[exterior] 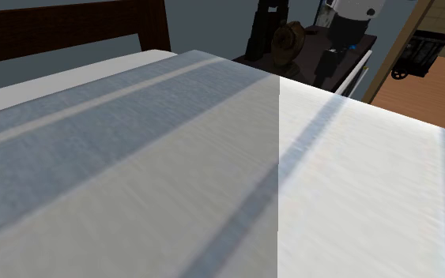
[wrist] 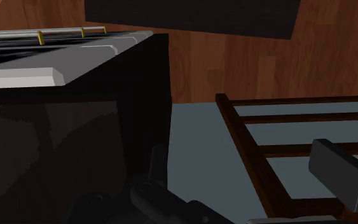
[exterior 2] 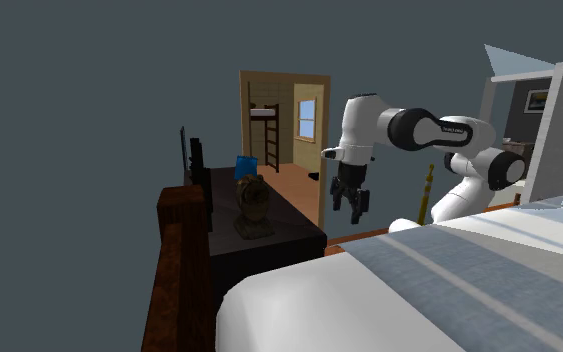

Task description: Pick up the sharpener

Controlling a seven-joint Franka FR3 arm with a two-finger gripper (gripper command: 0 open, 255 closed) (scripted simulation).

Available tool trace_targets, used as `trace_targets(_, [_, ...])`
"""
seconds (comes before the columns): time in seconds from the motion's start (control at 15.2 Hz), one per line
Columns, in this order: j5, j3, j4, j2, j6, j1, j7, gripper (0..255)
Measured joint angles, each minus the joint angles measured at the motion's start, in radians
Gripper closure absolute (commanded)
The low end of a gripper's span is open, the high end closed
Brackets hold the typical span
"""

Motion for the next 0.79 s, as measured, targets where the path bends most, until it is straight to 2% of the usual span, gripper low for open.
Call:
trace_targets(0.26, [-0.026, -0.033, 0.033, 0.04, 0.011, -0.014, -0.033, 0])
trace_targets(0.79, [-0.103, -0.157, 0.199, 0.234, 0.06, -0.06, -0.161, 0])
